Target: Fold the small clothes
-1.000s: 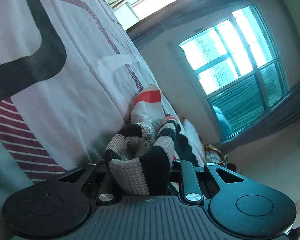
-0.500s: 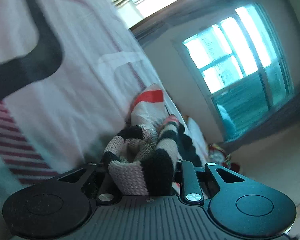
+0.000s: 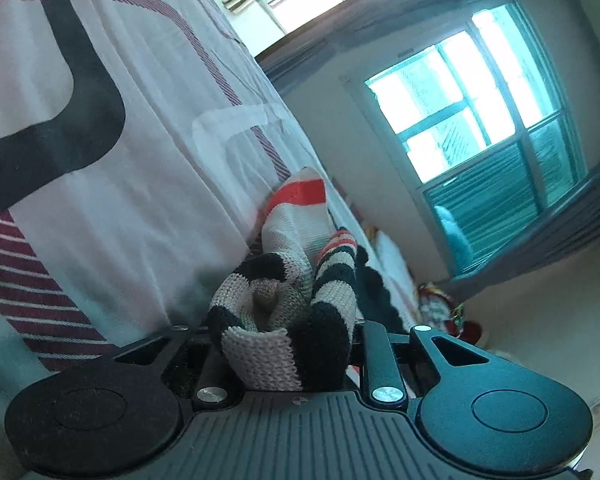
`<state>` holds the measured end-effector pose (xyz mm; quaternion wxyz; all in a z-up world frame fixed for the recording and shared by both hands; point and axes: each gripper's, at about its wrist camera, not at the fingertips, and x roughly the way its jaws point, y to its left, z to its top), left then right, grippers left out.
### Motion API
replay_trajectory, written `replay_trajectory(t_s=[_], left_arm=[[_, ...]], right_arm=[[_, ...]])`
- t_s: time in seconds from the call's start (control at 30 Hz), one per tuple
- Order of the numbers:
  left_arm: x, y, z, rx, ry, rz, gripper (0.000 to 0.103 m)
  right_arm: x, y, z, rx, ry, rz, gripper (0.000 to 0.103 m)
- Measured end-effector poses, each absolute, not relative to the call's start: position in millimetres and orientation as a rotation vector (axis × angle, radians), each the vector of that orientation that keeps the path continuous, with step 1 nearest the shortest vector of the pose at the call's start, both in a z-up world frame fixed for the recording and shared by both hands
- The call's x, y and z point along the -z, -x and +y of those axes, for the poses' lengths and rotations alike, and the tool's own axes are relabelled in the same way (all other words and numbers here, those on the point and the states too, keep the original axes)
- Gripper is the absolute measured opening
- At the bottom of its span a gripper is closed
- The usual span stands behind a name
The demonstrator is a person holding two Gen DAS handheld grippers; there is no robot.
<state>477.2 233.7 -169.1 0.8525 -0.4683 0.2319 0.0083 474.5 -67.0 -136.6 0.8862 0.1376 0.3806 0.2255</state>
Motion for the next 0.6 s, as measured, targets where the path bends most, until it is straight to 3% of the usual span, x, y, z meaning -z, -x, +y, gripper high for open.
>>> replay_trajectory(t_s=[0.6], left_arm=[[146.0,-484.4,227.6,0.017,0.919,0.488,0.022]], right_arm=[[139.6,-471.9,-67.8,-0.442,-0.324,0.787,0.0]])
